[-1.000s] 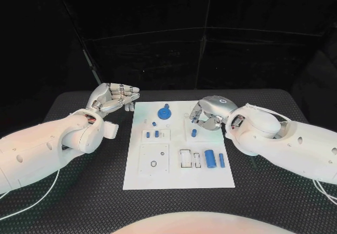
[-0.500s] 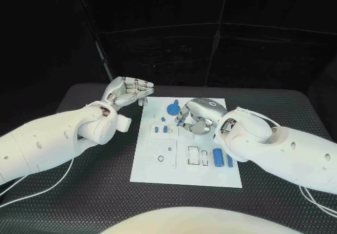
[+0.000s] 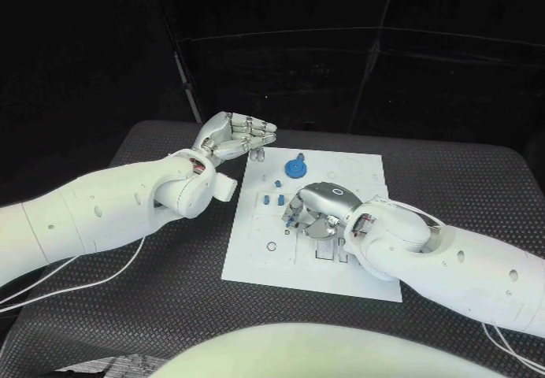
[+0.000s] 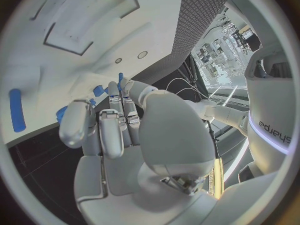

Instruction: Assemble the parts on the task board

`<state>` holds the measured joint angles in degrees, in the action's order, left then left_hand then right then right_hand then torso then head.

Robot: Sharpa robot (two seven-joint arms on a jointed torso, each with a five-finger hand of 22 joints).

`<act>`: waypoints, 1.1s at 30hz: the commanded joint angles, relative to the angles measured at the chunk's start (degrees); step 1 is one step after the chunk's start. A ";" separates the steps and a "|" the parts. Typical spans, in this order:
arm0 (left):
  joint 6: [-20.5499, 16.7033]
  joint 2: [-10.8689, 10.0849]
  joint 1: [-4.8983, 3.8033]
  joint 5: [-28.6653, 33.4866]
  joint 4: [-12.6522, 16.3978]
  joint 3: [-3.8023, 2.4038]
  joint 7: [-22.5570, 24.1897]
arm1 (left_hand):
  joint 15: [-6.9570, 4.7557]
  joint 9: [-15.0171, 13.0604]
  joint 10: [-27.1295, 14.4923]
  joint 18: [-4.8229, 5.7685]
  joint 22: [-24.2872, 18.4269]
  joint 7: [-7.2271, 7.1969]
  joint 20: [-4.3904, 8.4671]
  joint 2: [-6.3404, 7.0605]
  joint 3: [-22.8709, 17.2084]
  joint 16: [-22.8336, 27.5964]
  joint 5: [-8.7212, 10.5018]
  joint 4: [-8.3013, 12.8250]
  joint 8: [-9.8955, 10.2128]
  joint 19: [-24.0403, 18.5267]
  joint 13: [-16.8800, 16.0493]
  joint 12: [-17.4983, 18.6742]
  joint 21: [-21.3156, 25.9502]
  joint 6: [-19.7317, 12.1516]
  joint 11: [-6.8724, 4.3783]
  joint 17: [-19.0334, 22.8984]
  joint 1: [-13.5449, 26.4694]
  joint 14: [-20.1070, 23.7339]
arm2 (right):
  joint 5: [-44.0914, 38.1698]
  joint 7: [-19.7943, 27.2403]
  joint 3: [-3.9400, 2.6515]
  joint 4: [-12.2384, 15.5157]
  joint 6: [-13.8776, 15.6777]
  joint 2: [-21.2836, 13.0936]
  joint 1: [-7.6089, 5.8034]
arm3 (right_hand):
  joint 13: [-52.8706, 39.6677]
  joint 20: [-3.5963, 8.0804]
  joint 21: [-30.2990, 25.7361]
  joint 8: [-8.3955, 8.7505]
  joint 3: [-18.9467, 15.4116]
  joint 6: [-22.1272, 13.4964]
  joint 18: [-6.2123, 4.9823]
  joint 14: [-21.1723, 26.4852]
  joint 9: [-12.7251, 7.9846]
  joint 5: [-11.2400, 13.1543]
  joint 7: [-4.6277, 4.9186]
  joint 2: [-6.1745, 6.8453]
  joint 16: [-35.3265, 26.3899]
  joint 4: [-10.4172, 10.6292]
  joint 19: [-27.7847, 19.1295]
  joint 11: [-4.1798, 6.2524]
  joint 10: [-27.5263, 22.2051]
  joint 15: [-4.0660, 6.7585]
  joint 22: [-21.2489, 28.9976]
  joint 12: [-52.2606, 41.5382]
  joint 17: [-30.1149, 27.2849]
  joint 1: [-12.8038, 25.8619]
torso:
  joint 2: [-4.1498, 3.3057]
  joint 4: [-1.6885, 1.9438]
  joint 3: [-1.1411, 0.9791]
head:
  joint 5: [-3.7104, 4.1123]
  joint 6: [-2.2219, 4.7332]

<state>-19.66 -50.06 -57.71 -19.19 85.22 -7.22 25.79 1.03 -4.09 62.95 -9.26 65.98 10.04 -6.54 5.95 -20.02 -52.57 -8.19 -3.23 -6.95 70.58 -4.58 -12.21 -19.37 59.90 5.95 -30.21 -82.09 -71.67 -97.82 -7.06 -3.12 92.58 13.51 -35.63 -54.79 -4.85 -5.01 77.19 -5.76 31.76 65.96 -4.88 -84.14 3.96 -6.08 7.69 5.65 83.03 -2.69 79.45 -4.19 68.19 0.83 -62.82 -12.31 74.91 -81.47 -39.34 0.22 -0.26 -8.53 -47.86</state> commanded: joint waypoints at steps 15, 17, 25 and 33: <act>1.13 0.60 -0.09 0.24 -0.29 -0.07 -0.22 | 0.01 0.10 -0.61 -1.05 -0.22 0.24 -0.06 -0.03 -0.24 0.50 -0.03 0.00 0.23 -0.38 0.12 -0.24 0.40 -0.67 0.19 0.17 0.50 0.49 | -3.74 -0.80 0.30 -1.83 -3.21 1.60 0.36 | -0.07 0.18 0.26 0.38 0.30 0.06 -0.14 -3.16 -0.01 -0.38 0.28 0.32 0.09 -0.13 0.32 0.49 1.12 0.17 -0.15 0.20 0.86 0.50 | 0.03 -0.04 0.04 | -0.32 -0.54; 1.18 0.63 -0.09 0.24 -0.32 -0.07 -0.24 | 0.01 0.10 -0.61 -1.05 -0.22 0.24 -0.06 -0.03 -0.24 0.50 -0.03 0.00 0.23 -0.38 0.12 -0.24 0.40 -0.67 0.19 0.17 0.50 0.49 | -3.82 -0.92 0.30 -1.99 -3.57 1.68 0.37 | -0.07 0.18 0.27 0.39 0.30 0.06 -0.14 -3.16 -0.01 -0.38 0.28 0.32 0.09 -0.14 0.32 0.49 1.12 0.16 -0.15 0.20 0.87 0.51 | -0.01 -0.03 0.06 | -0.34 -0.52; 1.27 0.73 -0.09 0.24 -0.50 -0.07 -0.37 | 0.03 0.11 -0.66 -1.05 -0.25 0.27 -0.07 -0.02 -0.23 0.52 -0.03 0.00 0.24 -0.40 0.13 -0.24 0.42 -0.71 0.21 0.18 0.53 0.50 | -3.94 -1.20 0.32 -2.11 -5.06 1.77 0.40 | -0.07 0.18 0.27 0.39 0.31 0.07 -0.14 -3.16 -0.01 -0.38 0.28 0.32 0.08 -0.14 0.31 0.49 1.14 0.16 -0.15 0.20 0.83 0.55 | 0.00 -0.04 0.05 | -0.33 -0.78; 1.29 0.67 -0.09 0.24 -0.64 -0.07 -0.52 | 0.03 0.11 -0.66 -1.05 -0.25 0.27 -0.07 -0.02 -0.23 0.52 -0.03 0.00 0.24 -0.40 0.13 -0.24 0.42 -0.71 0.21 0.18 0.53 0.50 | -3.96 -1.16 0.33 -2.09 -5.50 1.77 0.40 | -0.09 0.17 0.26 0.38 0.31 0.10 -0.14 -3.15 0.00 -0.39 0.27 0.32 0.07 -0.14 0.30 0.49 1.18 0.16 -0.14 0.20 0.81 0.60 | 0.01 0.00 0.03 | -0.50 -1.02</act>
<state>-18.97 -49.44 -57.72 -19.17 84.55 -7.22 25.24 1.03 -4.06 62.75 -9.26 65.79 10.24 -6.53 5.95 -20.02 -52.36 -8.19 -3.23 -6.95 70.57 -4.53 -12.21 -19.15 59.70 6.15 -30.09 -82.09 -71.67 -101.25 -7.91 -2.88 90.50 9.49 -33.90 -54.42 -4.86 -5.01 77.19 -5.76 31.73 65.85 -4.88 -84.14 3.86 -6.36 7.58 5.94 83.03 -2.69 79.45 -3.98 68.81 0.83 -62.90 -12.11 74.94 -81.18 -39.35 0.18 -0.21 -8.95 -48.83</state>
